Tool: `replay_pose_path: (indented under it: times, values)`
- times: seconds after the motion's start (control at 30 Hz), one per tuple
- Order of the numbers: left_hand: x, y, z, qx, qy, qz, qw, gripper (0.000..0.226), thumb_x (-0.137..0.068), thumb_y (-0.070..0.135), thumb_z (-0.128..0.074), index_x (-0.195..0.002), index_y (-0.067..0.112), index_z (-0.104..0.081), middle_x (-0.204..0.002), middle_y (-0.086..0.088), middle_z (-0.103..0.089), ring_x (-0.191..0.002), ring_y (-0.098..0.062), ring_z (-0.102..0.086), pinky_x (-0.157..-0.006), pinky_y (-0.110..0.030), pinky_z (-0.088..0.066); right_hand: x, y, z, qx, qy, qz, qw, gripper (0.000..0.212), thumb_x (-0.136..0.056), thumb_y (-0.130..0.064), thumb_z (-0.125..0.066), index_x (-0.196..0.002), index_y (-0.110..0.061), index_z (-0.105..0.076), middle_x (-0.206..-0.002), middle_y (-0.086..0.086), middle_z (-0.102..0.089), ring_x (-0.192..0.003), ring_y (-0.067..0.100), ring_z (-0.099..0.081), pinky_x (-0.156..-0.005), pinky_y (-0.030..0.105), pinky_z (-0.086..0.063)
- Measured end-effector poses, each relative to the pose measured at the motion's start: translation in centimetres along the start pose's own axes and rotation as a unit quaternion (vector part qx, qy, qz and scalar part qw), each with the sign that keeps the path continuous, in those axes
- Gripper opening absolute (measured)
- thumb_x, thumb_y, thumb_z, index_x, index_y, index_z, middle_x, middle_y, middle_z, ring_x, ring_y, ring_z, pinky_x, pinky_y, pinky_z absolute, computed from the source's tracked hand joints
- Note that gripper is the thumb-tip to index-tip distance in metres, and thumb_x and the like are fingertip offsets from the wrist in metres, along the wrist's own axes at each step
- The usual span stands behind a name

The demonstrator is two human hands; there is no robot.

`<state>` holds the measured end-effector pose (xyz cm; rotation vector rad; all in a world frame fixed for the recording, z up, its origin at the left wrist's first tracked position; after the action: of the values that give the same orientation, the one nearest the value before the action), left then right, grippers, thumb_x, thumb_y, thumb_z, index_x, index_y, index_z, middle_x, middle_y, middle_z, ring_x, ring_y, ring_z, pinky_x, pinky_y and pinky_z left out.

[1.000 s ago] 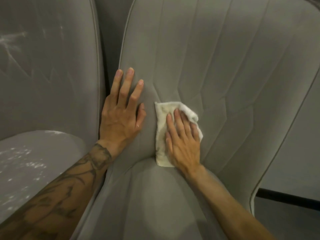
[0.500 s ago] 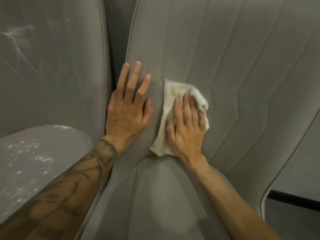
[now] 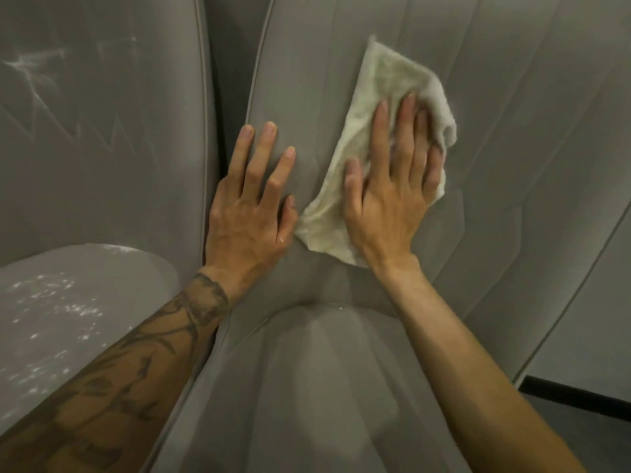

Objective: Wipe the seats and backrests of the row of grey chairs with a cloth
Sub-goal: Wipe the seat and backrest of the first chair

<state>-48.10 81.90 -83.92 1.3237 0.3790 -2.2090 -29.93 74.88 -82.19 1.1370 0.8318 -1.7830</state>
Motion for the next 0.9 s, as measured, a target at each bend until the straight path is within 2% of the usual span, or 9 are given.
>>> replay_pose_path:
  times: [0.07, 0.13, 0.27, 0.37, 0.43, 0.57, 0.63, 0.8, 0.9]
  values:
    - [0.0, 0.1, 0.0, 0.005, -0.001, -0.001, 1.0, 0.056, -0.105, 0.022, -0.051, -0.158, 0.012, -0.036, -0.17, -0.018, -0.03, -0.162, -0.035, -0.018, -0.122, -0.04, -0.035, 1.5, 0.0, -0.4, -0.002, -0.012, -0.002, 1.0, 0.071, -0.103, -0.055, -0.037, -0.165, -0.024, -0.021, -0.172, 0.006, -0.018, -0.161, 0.018, -0.01, -0.128, 0.044, -0.006]
    - [0.0, 0.1, 0.1, 0.002, 0.0, -0.002, 1.0, 0.055, -0.105, 0.022, -0.05, -0.158, 0.012, -0.037, -0.169, -0.018, -0.03, -0.161, -0.036, -0.019, -0.122, -0.041, -0.035, 6.4, -0.2, -0.5, -0.008, -0.062, 0.013, 0.998, 0.075, -0.102, -0.056, -0.041, -0.165, -0.024, -0.017, -0.173, 0.006, -0.016, -0.161, 0.02, -0.01, -0.128, 0.044, -0.006]
    - [-0.1, 0.2, 0.1, 0.001, -0.002, 0.002, 1.0, 0.056, -0.105, 0.022, -0.051, -0.157, 0.013, -0.036, -0.17, -0.018, -0.03, -0.161, -0.036, -0.02, -0.122, -0.04, -0.035, 12.8, 0.7, 0.1, -0.012, -0.135, 0.075, 0.988, 0.081, -0.1, -0.053, -0.052, -0.165, -0.027, -0.011, -0.173, 0.001, -0.011, -0.16, 0.015, -0.012, -0.129, 0.039, -0.007]
    - [0.0, 0.1, 0.1, 0.001, -0.004, 0.003, 1.0, 0.057, -0.104, 0.022, -0.052, -0.158, 0.013, -0.036, -0.17, -0.017, -0.03, -0.162, -0.035, -0.018, -0.122, -0.041, -0.035, 8.4, 0.5, 0.6, 0.003, -0.118, 0.088, 0.989, 0.074, -0.104, -0.051, -0.043, -0.165, -0.026, -0.009, -0.172, 0.001, -0.01, -0.16, 0.013, -0.009, -0.129, 0.037, -0.005]
    - [0.1, 0.1, 0.1, 0.002, 0.0, 0.001, 1.0, 0.057, -0.104, 0.021, -0.053, -0.158, 0.013, -0.037, -0.17, -0.017, -0.03, -0.162, -0.035, -0.018, -0.122, -0.041, -0.034, 2.3, -0.6, 0.7, 0.005, -0.056, 0.069, 0.996, 0.07, -0.106, -0.05, -0.039, -0.166, -0.024, -0.015, -0.172, 0.005, -0.016, -0.161, 0.015, -0.01, -0.129, 0.039, -0.005]
    - [-0.1, 0.2, 0.1, 0.013, 0.008, 0.0, 1.0, 0.057, -0.103, 0.017, -0.053, -0.157, 0.013, -0.037, -0.17, -0.017, -0.03, -0.162, -0.034, -0.017, -0.126, -0.035, -0.026, -7.2, -3.0, 0.7, -0.006, 0.064, -0.011, 0.998, 0.06, -0.106, -0.045, -0.036, -0.161, -0.019, -0.033, -0.167, 0.01, -0.031, -0.157, 0.023, -0.024, -0.128, 0.043, -0.009]
    - [-0.1, 0.2, 0.2, 0.023, 0.008, -0.004, 1.0, 0.057, -0.102, 0.014, -0.054, -0.156, 0.011, -0.037, -0.169, -0.018, -0.031, -0.162, -0.036, -0.018, -0.128, -0.034, -0.021, -5.6, -3.9, 0.7, -0.021, 0.048, -0.009, 0.999, 0.061, -0.107, -0.043, -0.035, -0.162, -0.017, -0.03, -0.168, 0.012, -0.028, -0.159, 0.024, -0.021, -0.129, 0.045, -0.009]
    - [-0.4, 0.3, 0.8, 0.055, -0.018, 0.003, 0.998, 0.058, -0.102, 0.01, -0.052, -0.157, 0.003, -0.037, -0.17, -0.02, -0.028, -0.162, -0.037, -0.017, -0.131, -0.035, -0.015, 3.2, -4.6, 1.3, -0.066, -0.111, 0.096, 0.987, 0.063, -0.108, -0.038, -0.032, -0.164, -0.021, -0.007, -0.172, 0.011, -0.016, -0.161, 0.021, -0.006, -0.13, 0.041, -0.004]
    - [-0.1, 0.1, 1.7, 0.073, -0.048, 0.005, 0.996, 0.063, -0.101, 0.011, -0.053, -0.161, 0.001, -0.033, -0.172, -0.017, -0.025, -0.163, -0.033, -0.016, -0.131, -0.04, -0.02, -1.3, -4.7, 1.5, -0.045, -0.082, 0.122, 0.988, 0.059, -0.109, -0.038, -0.031, -0.165, -0.023, -0.015, -0.172, 0.008, -0.02, -0.16, 0.02, -0.012, -0.13, 0.04, -0.008]
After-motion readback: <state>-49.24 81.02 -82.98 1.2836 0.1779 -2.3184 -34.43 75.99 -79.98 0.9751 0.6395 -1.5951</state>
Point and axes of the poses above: each hand's wrist, its own x-axis away from the middle knuckle, its own z-axis out of the back of the hand, y = z × x, the point moved 4 cm from there along -x, towards the middle knuckle
